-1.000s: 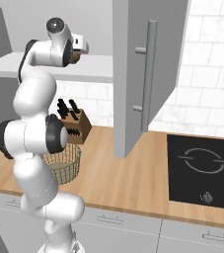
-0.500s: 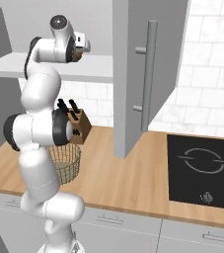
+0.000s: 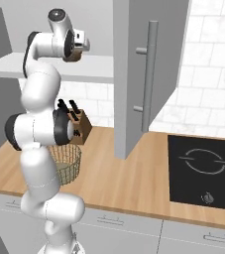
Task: Open the cabinet, pick up the bread from the cabinet and place it in the basket. Then move the basket to the dining counter.
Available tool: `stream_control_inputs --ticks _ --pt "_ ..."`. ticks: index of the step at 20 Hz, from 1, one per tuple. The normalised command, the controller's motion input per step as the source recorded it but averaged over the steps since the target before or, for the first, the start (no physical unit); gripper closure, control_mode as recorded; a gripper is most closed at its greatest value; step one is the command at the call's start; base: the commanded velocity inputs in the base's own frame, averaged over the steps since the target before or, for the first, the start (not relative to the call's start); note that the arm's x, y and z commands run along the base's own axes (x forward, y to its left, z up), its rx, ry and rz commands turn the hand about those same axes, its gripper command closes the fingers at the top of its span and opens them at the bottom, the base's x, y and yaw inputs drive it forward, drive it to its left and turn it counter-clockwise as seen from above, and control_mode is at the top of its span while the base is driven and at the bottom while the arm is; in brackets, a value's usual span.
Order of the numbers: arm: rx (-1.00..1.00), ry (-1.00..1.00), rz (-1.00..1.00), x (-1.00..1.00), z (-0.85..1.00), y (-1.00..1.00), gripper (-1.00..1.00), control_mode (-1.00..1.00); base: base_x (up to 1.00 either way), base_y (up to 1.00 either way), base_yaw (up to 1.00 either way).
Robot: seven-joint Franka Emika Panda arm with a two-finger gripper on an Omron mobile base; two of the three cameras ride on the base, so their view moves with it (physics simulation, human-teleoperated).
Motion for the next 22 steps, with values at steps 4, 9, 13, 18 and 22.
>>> stream_control_inputs --ticks 4,9,13,18,22 --pt "0.00 -0.06 0.00 -0.26 -0.14 0.00 1.00 -1.00 0.00 0.00 0.00" --pt "0.00 -0.18 0.00 -0.30 -0.19 -0.01 1.00 -1.00 0.00 0.00 0.00" --pt "0.05 -0.29 0.00 -0.17 -0.26 0.00 1.00 -1.00 0.00 0.00 0.00" --pt "0.03 0.00 0.00 -0.55 0.50 0.00 1.00 -1.00 0.00 0.00 0.00" --pt "0.00 0.10 -0.02 -0.98 0.70 0.00 1.00 -1.00 0.00 0.00 0.00"
